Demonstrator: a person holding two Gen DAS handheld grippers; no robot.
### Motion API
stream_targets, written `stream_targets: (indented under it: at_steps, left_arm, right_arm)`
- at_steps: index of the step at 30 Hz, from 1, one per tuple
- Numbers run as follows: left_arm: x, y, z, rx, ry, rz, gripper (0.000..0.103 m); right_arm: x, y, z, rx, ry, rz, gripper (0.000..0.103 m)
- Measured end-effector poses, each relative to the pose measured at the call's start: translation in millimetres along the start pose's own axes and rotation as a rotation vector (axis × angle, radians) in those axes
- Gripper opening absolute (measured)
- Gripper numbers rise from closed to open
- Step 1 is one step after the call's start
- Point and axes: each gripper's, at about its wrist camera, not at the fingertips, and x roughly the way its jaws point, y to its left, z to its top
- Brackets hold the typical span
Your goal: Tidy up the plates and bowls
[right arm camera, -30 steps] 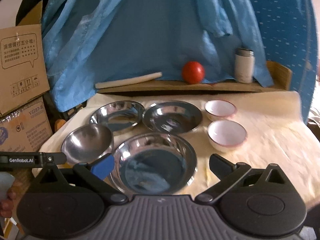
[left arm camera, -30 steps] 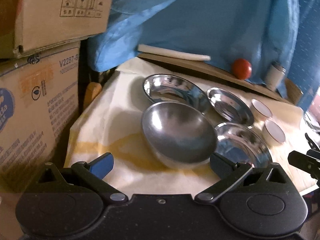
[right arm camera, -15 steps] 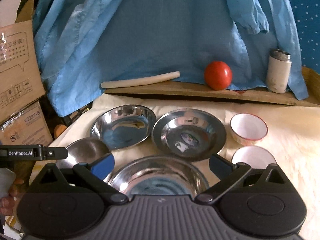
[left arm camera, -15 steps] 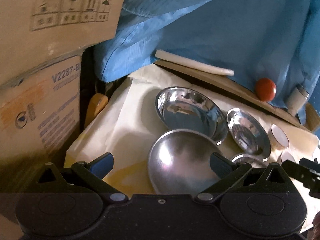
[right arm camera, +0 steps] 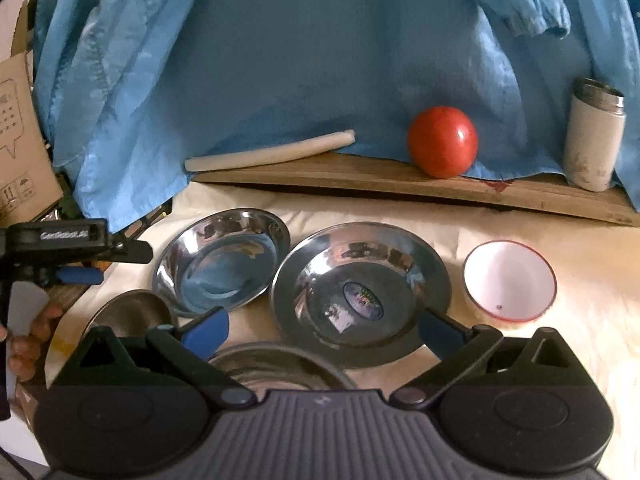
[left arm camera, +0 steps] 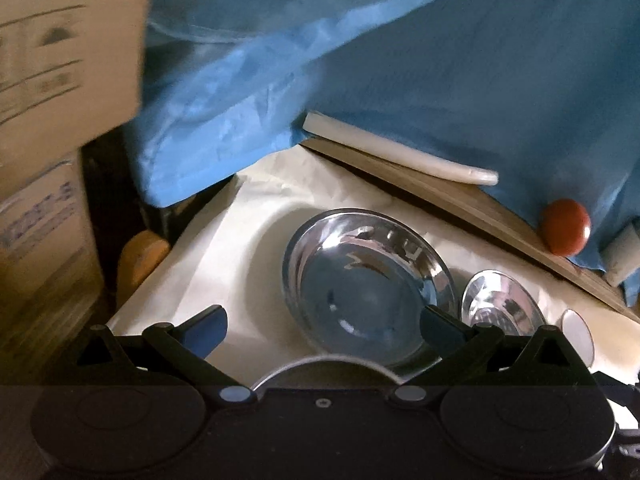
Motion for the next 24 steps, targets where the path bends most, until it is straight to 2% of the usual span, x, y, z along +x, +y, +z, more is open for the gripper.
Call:
stream_targets:
  at_steps: [6,13,20,24]
  left_arm:
    - [22.7,-1.4,12.5,0.033,0.042,0.035,0.102]
    - [47.0,7.4,23.6,0.021,0.096,0.029,0.099]
    - [60.9,15.6,26.9,0.029,0.136,0.018,0.089]
    - [64.0,25.3,23.9,0.013,0.154,0.0,0.082]
  right_arm:
    - [23.6,-3.9,16.1,-0.01,0.02,0.051,0.103]
    - [59.8,13.5,39.8,-0.11,0.043,0.068,0.103]
    - [93.7,24.7,64.1,-0.166,0.081,0.078,0.102]
    - [107.5,29.0,73.2,-0.181,0.103,0.1,0.096]
